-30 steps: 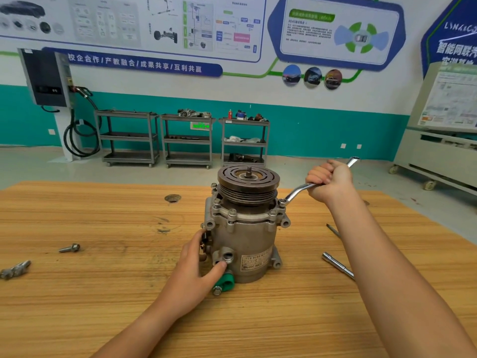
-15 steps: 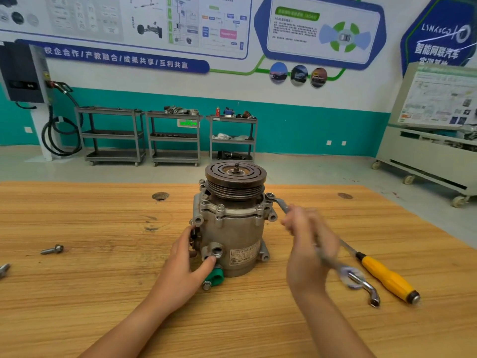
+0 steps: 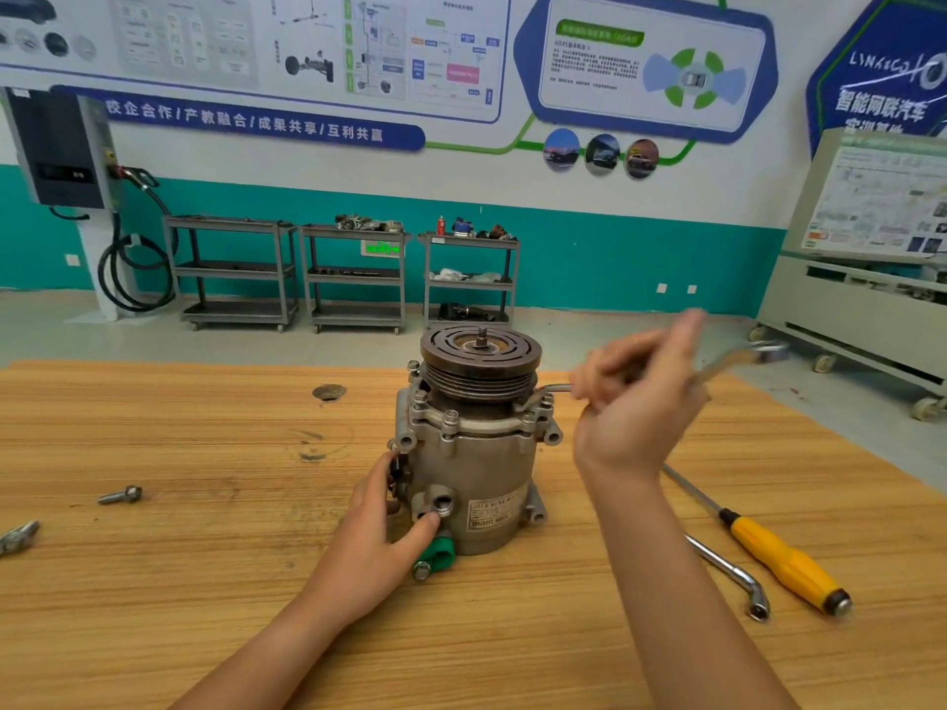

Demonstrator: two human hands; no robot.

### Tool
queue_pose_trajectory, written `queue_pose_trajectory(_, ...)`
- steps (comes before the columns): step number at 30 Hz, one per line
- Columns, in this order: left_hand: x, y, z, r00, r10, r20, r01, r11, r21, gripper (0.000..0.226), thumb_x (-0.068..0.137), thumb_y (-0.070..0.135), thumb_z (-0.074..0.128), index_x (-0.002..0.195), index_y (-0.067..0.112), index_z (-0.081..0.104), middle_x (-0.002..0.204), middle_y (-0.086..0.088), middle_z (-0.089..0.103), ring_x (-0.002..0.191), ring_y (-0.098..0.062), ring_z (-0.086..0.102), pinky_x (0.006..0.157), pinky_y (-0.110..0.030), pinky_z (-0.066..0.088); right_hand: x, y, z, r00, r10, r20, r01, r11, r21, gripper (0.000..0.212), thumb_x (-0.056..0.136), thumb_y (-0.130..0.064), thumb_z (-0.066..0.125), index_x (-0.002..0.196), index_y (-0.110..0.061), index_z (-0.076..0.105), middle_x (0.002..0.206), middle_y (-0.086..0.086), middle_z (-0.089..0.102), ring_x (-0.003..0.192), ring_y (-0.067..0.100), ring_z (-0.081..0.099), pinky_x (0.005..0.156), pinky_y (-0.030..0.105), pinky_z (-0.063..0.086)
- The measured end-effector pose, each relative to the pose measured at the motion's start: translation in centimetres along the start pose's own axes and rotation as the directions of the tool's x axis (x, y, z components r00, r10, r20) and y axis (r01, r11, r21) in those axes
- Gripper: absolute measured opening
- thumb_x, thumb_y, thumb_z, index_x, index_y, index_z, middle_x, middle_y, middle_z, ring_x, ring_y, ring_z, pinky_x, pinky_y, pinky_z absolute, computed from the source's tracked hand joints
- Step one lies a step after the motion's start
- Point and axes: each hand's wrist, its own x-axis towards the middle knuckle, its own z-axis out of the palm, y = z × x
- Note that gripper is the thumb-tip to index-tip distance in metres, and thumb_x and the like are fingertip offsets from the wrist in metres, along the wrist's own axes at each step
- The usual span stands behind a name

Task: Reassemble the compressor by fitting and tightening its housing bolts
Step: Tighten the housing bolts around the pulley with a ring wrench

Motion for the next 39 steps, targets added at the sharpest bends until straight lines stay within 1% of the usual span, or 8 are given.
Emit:
queue_pose_trajectory(2,0.1,-0.1,-0.1,1.0,-0.007,0.005,0.007,1.0,-0.005,0.084,0.084,0.043,0.062,0.147,0.036,0.007,0.15,0.007,0.026,0.116,-0.004,0.041,0.098,-0.023,0.036,2.9,-0.7,-1.4,0.981,0.151,-0.124,-0.102,0.937,0.334,0.062,0.101,-0.038,0.028,0.044,-0.019,0.043,0.035,-0.007,0.027,0.031,0.009,0.022,0.038,0.015,0.022)
queue_pose_trajectory(5,0.1,-0.2,0.0,1.0,-0.005,0.012,0.005,1.0,-0.02,0.084,0.084,0.042,0.063,0.146,0.037,0.007,0.148,0.009,0.028,0.116,-0.002,0.04,0.098,-0.021,0.034,6.5,-1.5,-3.3,0.959,0.253,-0.125,-0.16,0.853,0.497,0.061,0.1,-0.033,0.026,0.043,-0.017,0.039,0.035,-0.006,0.02,0.031,0.009,0.015,0.036,0.014,0.018)
queue_pose_trajectory(18,0.2,-0.4,0.1,1.0,0.012,0.016,-0.011,0.996,-0.084,0.072,0.083,0.042,0.063,0.118,0.064,0.003,0.126,0.022,0.032,0.111,-0.002,0.044,0.087,-0.018,0.037,9.6,3.0,-6.0,0.814,0.579,0.042,-0.536,0.721,0.438,0.063,0.099,-0.031,0.028,0.038,-0.018,0.038,0.033,-0.007,0.021,0.026,0.007,0.017,0.033,0.013,0.015)
queue_pose_trajectory(25,0.3,-0.7,0.2,1.0,-0.002,0.01,0.003,0.996,-0.087,0.078,0.083,0.042,0.064,0.134,0.052,0.006,0.124,0.019,0.036,0.109,-0.001,0.046,0.087,-0.021,0.039,9.9,4.0,-6.0,0.75,0.653,0.108,-0.633,0.66,0.405,0.064,0.099,-0.032,0.029,0.037,-0.017,0.038,0.032,-0.007,0.021,0.026,0.007,0.018,0.032,0.015,0.02)
queue_pose_trajectory(29,0.4,-0.9,0.2,1.0,-0.011,0.012,0.011,0.997,-0.076,0.078,0.083,0.042,0.063,0.133,0.053,0.005,0.123,0.018,0.037,0.109,-0.003,0.047,0.089,-0.023,0.04,7.2,2.8,-7.5,0.765,0.643,-0.034,-0.562,0.693,0.452,0.061,0.099,-0.03,0.031,0.04,-0.017,0.039,0.034,-0.006,0.022,0.029,0.009,0.022,0.043,0.017,0.037)
queue_pose_trajectory(33,0.4,-0.9,0.3,1.0,-0.007,0.015,0.008,0.997,-0.082,0.076,0.084,0.041,0.063,0.132,0.055,0.005,0.123,0.016,0.039,0.111,-0.006,0.048,0.093,-0.028,0.043,2.9,0.9,-8.0,0.874,0.479,-0.081,-0.439,0.851,0.288,0.058,0.1,-0.029,0.03,0.045,-0.019,0.045,0.04,-0.004,0.028,0.039,0.012,0.035,0.063,0.029,0.053)
queue_pose_trajectory(37,0.4,-0.9,0.4,1.0,-0.004,0.015,0.006,0.996,-0.086,0.077,0.084,0.041,0.062,0.137,0.051,0.007,0.122,0.017,0.04,0.111,-0.007,0.049,0.093,-0.028,0.043,-1.8,-0.1,-6.1,0.984,0.18,0.011,-0.175,0.966,-0.19,0.044,0.091,-0.027,0.041,0.049,-0.024,0.055,0.048,-0.004,0.046,0.055,0.009,0.05,0.072,0.021,0.049)
queue_pose_trajectory(39,0.4,-0.8,0.4,1.0,0.008,0.01,-0.008,0.997,-0.083,0.073,0.084,0.04,0.063,0.13,0.055,0.007,0.122,0.018,0.04,0.11,-0.006,0.049,0.091,-0.028,0.042,-4.4,0.3,-4.2,0.986,-0.022,0.166,0.096,0.887,-0.452,0.032,0.086,-0.034,0.047,0.056,-0.024,0.055,0.057,-0.005,0.052,0.061,0.001,0.048,0.064,0.012,0.041)
